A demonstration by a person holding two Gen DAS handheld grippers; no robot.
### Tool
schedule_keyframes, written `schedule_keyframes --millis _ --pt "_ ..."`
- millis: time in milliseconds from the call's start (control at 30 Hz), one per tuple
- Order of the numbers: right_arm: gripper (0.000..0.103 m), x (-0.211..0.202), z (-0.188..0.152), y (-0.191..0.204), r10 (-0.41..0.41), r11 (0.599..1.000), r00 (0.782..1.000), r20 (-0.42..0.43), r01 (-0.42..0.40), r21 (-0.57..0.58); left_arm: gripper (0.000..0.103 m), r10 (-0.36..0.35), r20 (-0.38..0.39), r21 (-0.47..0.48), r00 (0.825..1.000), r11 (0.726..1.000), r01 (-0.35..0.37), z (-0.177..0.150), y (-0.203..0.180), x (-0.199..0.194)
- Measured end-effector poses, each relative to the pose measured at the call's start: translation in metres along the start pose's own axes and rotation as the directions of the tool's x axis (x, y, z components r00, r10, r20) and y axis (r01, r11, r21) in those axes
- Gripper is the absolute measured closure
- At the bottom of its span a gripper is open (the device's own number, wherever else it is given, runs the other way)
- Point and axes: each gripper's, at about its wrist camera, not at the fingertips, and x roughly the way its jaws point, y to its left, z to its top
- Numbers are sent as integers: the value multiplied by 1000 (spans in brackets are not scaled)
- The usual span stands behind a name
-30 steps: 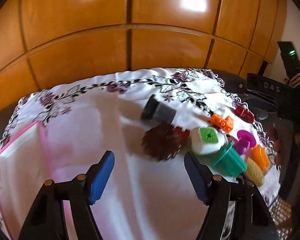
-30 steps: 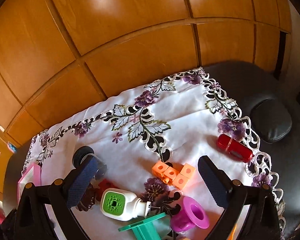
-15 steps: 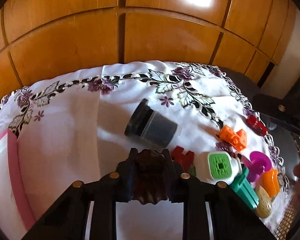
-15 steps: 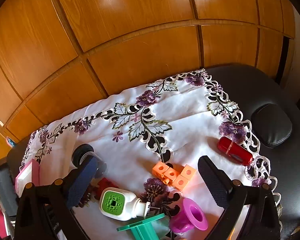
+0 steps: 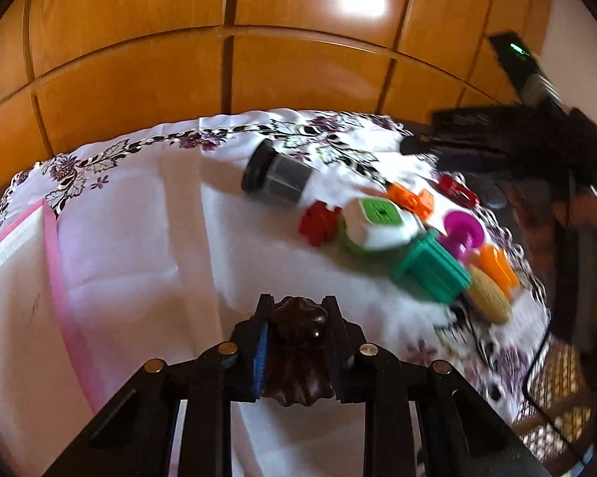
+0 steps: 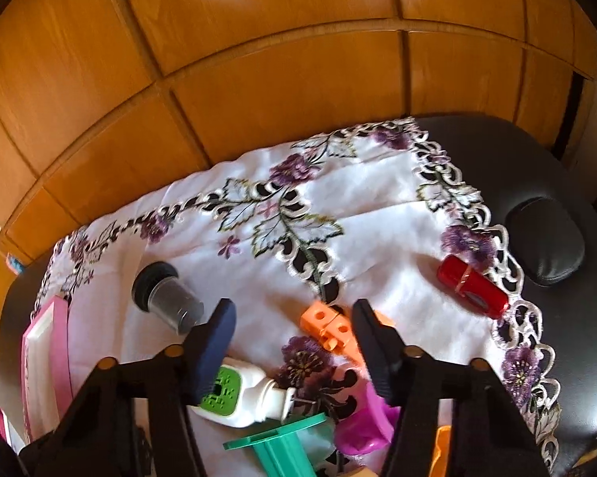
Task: Organize rigid objects
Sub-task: 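Grasp the green-and-white square block with the right gripper while the left gripper holds the flower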
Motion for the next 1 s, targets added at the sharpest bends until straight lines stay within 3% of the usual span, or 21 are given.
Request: schedule_keyframes --millis 133,233,367,533,800,833,867,1000 --pt "48 7 -8 25 130 986 989 -71 -136 -98 79 -13 5 21 1000 1000 13 -12 -6 -10" --pt "46 15 -19 47 150 963 979 -138 -176 -206 79 -30 3 15 1000 999 30 -16 -7 -16" --pt "22 23 -32 63 76 940 982 -173 -128 -317 79 -52 -4 -5 999 999 52 -21 -3 -22" --pt "19 32 -43 71 11 922 979 -202 -88 -378 79 -54 -4 -27 999 998 53 -26 4 -29" --pt "18 46 -46 74 -80 896 971 -226 -29 -443 79 -64 -3 -49 998 997 64 -31 8 -38" --pt "24 47 -48 75 -93 893 970 -224 -18 -450 79 -66 -4 -50 998 997 65 -32 8 -38" --pt "37 47 -49 76 -111 888 971 -214 0 -459 79 -67 -6 -52 998 996 67 -33 8 -38" --pt "37 46 -51 78 -116 891 973 -201 12 -454 79 -69 -6 -56 998 996 69 -33 8 -39"
